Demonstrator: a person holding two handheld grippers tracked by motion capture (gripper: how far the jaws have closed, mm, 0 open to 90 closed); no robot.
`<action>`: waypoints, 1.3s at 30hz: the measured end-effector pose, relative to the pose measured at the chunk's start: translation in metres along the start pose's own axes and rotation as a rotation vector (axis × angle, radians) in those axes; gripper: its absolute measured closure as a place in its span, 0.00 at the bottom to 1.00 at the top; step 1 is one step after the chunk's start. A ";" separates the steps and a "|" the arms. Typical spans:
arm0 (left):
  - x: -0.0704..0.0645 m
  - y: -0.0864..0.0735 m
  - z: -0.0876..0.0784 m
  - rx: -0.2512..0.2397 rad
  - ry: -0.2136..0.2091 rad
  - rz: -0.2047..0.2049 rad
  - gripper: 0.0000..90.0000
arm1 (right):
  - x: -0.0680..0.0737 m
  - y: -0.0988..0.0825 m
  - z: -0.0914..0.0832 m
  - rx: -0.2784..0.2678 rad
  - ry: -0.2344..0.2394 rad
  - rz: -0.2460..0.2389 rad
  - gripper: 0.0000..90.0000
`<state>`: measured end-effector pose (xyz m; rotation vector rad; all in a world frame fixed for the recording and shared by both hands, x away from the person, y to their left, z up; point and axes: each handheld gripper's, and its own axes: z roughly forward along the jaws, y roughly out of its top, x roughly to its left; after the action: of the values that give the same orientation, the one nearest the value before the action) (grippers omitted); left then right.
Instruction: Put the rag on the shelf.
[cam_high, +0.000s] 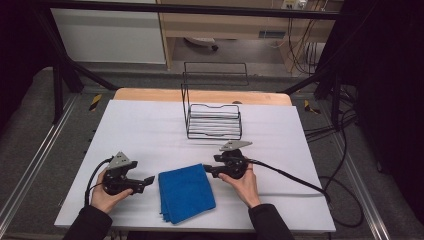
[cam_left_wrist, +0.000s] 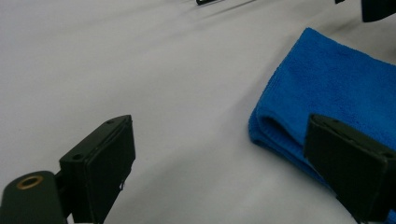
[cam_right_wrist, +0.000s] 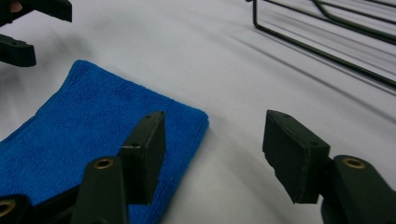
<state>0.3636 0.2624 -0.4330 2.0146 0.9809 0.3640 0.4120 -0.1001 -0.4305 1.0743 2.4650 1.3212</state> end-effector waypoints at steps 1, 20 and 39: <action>0.000 0.000 0.000 0.000 0.000 0.000 0.10 | 0.000 0.000 0.000 0.000 0.000 0.000 0.45; 0.001 -0.001 0.000 0.001 0.004 -0.009 0.11 | 0.002 -0.001 0.040 0.093 0.047 0.047 0.89; 0.003 -0.002 -0.002 0.000 0.005 -0.016 0.11 | 0.000 -0.004 0.010 0.054 -0.083 0.131 0.97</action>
<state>0.3636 0.2659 -0.4336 2.0058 0.9996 0.3611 0.4147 -0.0950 -0.4399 1.2955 2.4202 1.2230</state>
